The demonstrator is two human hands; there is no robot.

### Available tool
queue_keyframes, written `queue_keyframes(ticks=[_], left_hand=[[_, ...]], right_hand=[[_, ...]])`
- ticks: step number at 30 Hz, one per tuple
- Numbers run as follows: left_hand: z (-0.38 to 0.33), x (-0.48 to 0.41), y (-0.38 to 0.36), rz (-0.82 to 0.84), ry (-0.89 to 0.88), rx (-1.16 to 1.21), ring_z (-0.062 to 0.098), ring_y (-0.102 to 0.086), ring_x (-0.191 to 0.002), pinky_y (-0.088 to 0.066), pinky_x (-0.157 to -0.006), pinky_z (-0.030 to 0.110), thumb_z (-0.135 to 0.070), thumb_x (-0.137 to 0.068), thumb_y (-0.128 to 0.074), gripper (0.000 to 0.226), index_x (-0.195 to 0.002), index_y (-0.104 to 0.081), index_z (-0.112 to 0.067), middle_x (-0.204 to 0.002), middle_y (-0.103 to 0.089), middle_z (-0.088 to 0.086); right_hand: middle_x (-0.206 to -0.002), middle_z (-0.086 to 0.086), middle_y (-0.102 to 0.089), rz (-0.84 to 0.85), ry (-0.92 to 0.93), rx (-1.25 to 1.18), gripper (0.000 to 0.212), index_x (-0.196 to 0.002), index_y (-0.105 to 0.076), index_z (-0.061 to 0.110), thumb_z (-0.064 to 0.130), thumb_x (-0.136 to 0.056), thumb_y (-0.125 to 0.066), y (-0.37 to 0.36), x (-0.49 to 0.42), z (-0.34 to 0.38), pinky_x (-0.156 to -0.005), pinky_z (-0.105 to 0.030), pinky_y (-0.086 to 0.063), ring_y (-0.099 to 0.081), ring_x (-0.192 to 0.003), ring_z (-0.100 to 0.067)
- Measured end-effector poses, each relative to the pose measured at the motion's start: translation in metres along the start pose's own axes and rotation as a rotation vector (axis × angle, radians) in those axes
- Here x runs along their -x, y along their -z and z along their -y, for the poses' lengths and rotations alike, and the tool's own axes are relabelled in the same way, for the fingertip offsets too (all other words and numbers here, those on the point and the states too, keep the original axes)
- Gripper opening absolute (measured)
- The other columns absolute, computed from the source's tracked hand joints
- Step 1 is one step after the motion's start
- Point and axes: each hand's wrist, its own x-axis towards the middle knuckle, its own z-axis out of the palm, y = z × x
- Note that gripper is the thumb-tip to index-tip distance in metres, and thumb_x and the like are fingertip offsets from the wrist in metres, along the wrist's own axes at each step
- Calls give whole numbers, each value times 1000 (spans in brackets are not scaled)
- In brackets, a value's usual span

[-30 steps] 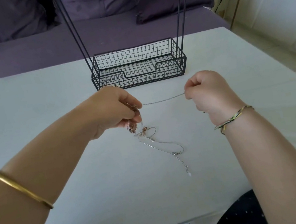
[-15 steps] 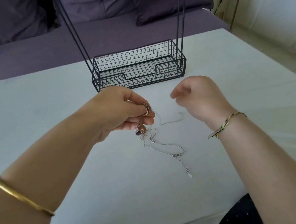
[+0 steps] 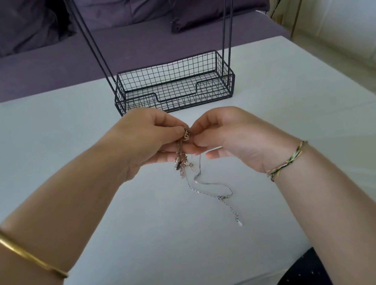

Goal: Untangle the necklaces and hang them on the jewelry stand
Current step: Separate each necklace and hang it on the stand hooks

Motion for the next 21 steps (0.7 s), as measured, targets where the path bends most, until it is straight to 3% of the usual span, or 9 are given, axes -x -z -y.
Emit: queue_keyframes(ticks=[3, 5, 8, 13, 16, 21], left_hand=[[1, 0, -1, -27, -29, -43, 7, -68, -58, -53, -52, 16, -6, -92, -58, 8, -88, -65, -7, -73, -74, 7], [3, 0, -1, -49, -60, -89, 7, -68, -57, -51, -50, 15, -4, -91, -58, 8, -86, -63, -6, -73, -74, 8], [4, -1, -2, -66, -87, -130, 7, -67, -53, -50, -48, 14, -2, -91, -58, 7, -85, -61, -5, -71, -71, 9], [5, -4, -3, -69, -89, -189, 12, -69, -59, -52, -50, 18, -5, -92, -56, 9, -84, -58, -6, -66, -69, 8], [3, -3, -5, -43, -75, -184, 18, -71, -62, -55, -54, 23, -6, -94, -52, 11, -84, -56, -7, -71, -69, 11], [2, -2, -7, 15, 0, -186, 15, -68, -55, -53, -56, 24, -7, -99, -40, 18, -84, -49, -9, -70, -66, 10]], right_hand=[[-64, -2, -58, -38, -7, -13, 20, -77, -60, 13, -2, -87, -52, 1, -1, 0, -84, -40, -53, -58, -65, -17], [-60, 0, -49, -80, -7, -12, 22, -74, -62, 13, -1, -88, -50, 1, -1, 1, -72, -38, -54, -50, -57, -17], [-55, 6, -45, -118, 14, 71, 23, -71, -62, 17, 2, -87, -54, 1, -1, 1, -53, -26, -40, -40, -52, -12], [-35, 22, -42, -170, 101, 156, 15, -71, -64, 20, 12, -83, -67, 3, -1, 1, -54, -18, -36, -41, -40, 4], [-39, 21, -45, -205, 111, 126, 15, -70, -63, 20, 12, -83, -66, 4, -2, 2, -56, -19, -37, -42, -43, 3], [-70, 2, -55, -205, 42, 32, 10, -76, -62, 10, 5, -84, -60, 7, -1, 4, -53, -24, -49, -51, -60, -10]])
